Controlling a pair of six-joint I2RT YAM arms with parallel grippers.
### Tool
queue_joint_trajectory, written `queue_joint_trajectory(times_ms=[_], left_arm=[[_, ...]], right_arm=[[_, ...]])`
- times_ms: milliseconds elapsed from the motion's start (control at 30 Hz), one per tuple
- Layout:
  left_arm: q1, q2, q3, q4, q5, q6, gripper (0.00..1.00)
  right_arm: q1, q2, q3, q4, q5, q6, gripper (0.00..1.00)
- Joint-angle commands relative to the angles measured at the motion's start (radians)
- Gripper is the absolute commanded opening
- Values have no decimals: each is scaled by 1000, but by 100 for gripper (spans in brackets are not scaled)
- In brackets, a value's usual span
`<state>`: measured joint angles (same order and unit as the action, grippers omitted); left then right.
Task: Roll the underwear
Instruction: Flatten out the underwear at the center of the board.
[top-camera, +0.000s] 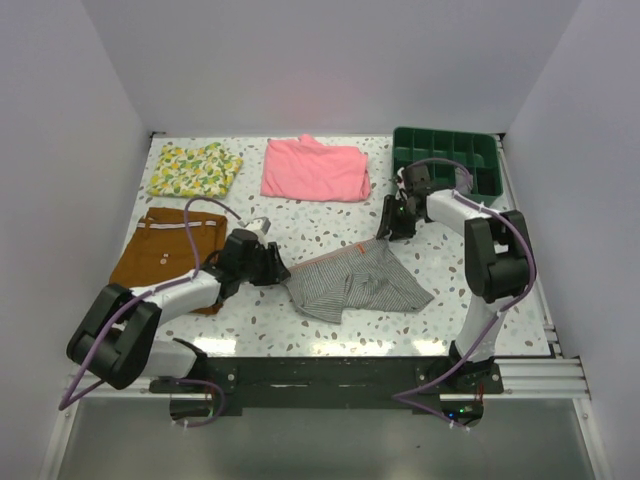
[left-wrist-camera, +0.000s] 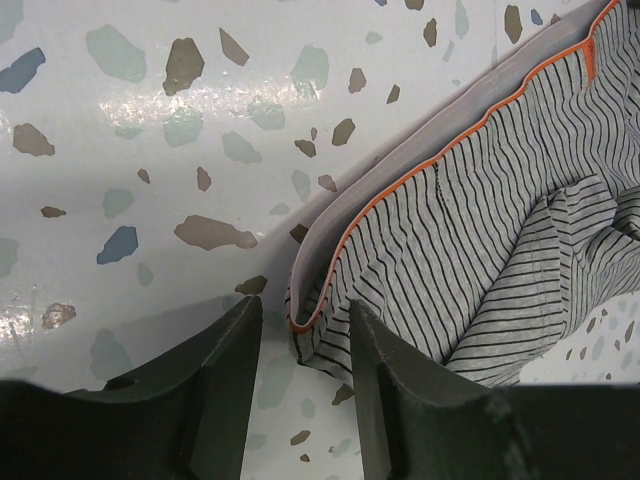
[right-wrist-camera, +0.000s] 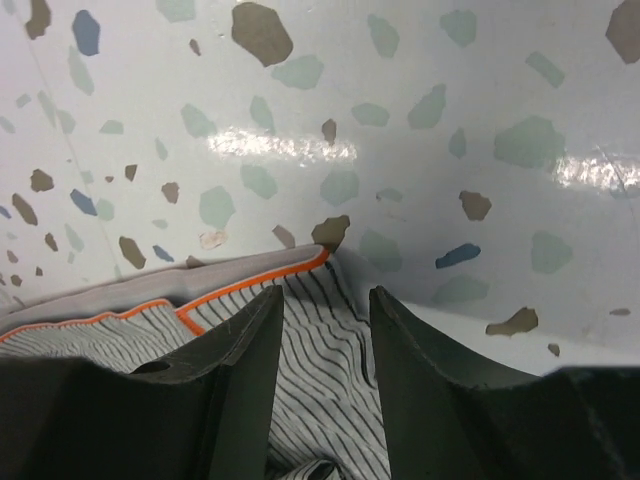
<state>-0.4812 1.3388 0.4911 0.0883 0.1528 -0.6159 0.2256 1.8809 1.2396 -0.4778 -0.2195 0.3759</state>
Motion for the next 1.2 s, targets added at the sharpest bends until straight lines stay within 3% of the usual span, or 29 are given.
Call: queue_joint_trajectory(times_ms=[0,533,1167], left_arm=[[-7,-3,27,22,-13,21,44],[-7,16,61,-4,-19,21,41],[-7,3,49,-4,-9,22,43]], right_arm=[[-9,29,4,97,-3,11,44],[-12,37,-61,137,-40,11,36],[-22,1,-106,104,-47,-25,43]])
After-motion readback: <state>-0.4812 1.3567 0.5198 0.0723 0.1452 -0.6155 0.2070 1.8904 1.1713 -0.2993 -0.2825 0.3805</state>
